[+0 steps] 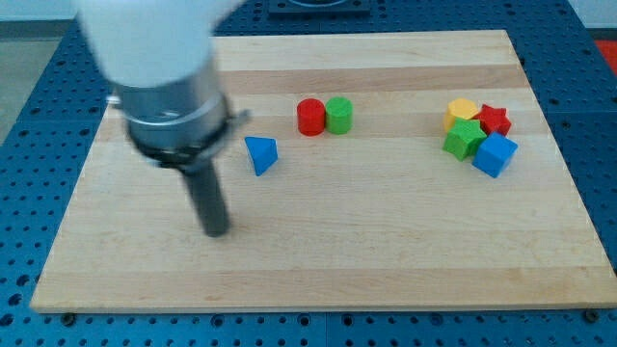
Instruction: Place your arm to the bottom of the yellow heart
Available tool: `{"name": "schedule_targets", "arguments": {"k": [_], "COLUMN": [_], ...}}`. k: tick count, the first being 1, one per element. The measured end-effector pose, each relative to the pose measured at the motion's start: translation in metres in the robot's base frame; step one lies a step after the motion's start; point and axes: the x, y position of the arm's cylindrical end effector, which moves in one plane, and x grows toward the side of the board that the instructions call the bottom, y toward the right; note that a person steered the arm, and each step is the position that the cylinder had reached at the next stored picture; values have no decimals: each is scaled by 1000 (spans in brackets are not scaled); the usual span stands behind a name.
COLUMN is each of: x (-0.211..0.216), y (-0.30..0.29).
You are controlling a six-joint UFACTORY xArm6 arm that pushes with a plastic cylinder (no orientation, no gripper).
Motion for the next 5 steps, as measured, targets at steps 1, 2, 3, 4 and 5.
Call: {"name": "schedule_targets", "arguments": {"k": [1, 2, 3, 4, 5], "x": [-40, -80, -94, -94, -94], "y": [-40, -37, -1, 40, 89]}}
